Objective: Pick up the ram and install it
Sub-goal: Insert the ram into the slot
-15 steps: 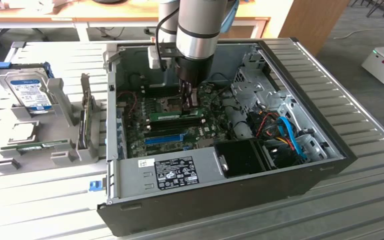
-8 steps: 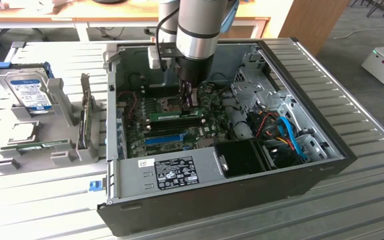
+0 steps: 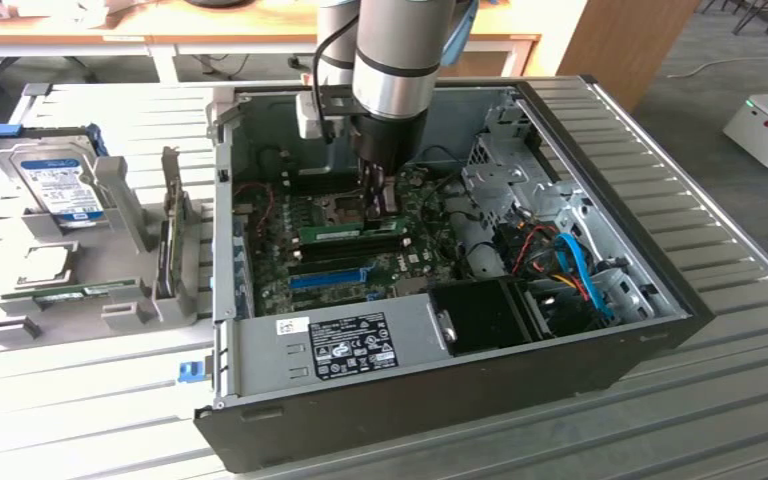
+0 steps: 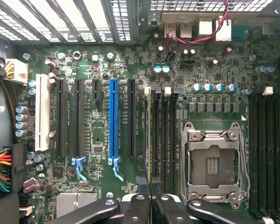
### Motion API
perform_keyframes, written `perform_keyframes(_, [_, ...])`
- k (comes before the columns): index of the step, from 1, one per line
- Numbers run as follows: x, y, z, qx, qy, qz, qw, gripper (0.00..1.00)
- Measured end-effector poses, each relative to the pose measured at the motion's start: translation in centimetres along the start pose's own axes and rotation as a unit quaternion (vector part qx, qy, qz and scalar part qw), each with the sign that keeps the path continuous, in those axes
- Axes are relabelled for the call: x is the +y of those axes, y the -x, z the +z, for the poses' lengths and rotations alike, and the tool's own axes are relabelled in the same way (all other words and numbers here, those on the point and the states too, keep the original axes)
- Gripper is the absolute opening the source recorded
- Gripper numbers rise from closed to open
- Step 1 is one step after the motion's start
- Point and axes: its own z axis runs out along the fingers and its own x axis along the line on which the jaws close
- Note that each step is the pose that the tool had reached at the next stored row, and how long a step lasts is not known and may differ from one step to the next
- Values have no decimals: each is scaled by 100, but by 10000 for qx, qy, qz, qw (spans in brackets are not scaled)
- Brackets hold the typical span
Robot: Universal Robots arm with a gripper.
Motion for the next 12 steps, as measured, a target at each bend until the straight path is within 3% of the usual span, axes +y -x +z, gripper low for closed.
perform_keyframes(12, [-41,2,8,-1,0,0,10000,12])
